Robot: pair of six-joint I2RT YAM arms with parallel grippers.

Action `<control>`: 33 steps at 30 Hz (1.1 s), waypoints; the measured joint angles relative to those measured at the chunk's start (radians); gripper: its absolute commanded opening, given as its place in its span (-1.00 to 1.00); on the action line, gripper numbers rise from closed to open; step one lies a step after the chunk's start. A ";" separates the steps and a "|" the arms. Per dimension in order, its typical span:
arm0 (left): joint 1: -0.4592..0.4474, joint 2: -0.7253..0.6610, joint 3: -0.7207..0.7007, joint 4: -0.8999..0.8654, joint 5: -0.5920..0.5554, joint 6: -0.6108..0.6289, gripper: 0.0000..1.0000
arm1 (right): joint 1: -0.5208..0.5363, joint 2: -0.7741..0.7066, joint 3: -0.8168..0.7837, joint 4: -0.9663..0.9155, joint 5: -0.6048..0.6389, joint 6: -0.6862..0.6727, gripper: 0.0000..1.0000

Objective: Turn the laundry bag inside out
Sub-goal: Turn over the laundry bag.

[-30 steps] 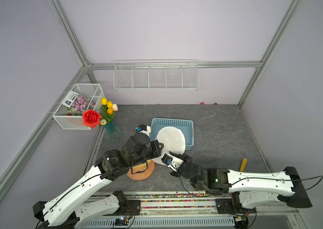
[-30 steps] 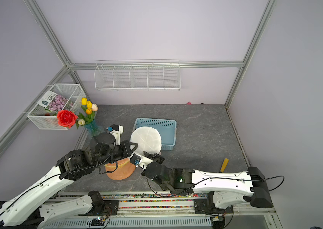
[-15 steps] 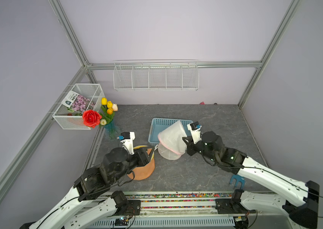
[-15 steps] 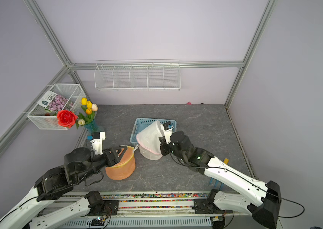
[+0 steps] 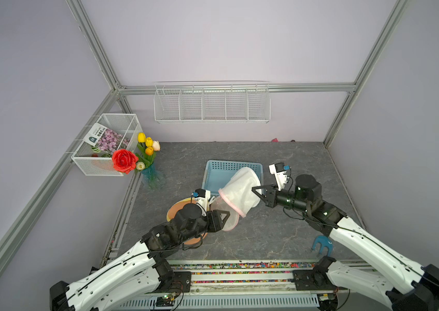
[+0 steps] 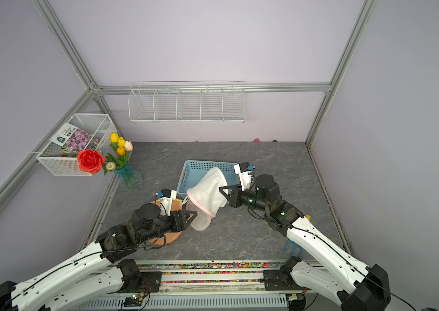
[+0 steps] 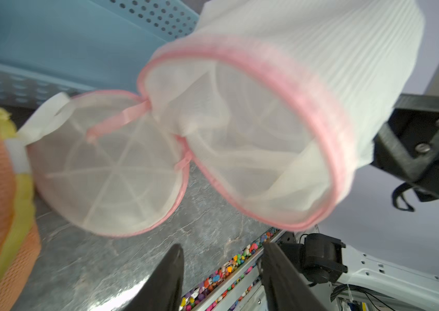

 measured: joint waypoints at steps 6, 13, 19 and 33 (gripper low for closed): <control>0.000 0.039 0.026 0.122 -0.003 0.003 0.08 | -0.063 -0.067 -0.129 0.159 -0.113 0.097 -1.00; 0.000 0.044 -0.002 0.235 -0.001 0.003 0.11 | -0.068 -0.114 -0.184 0.283 -0.158 0.166 -1.00; 0.000 0.080 -0.021 0.298 0.008 -0.006 0.10 | -0.068 -0.134 -0.256 0.402 -0.164 0.232 -1.00; 0.000 0.167 -0.085 0.480 0.092 -0.068 0.09 | -0.068 -0.151 -0.327 0.576 -0.156 0.336 -1.00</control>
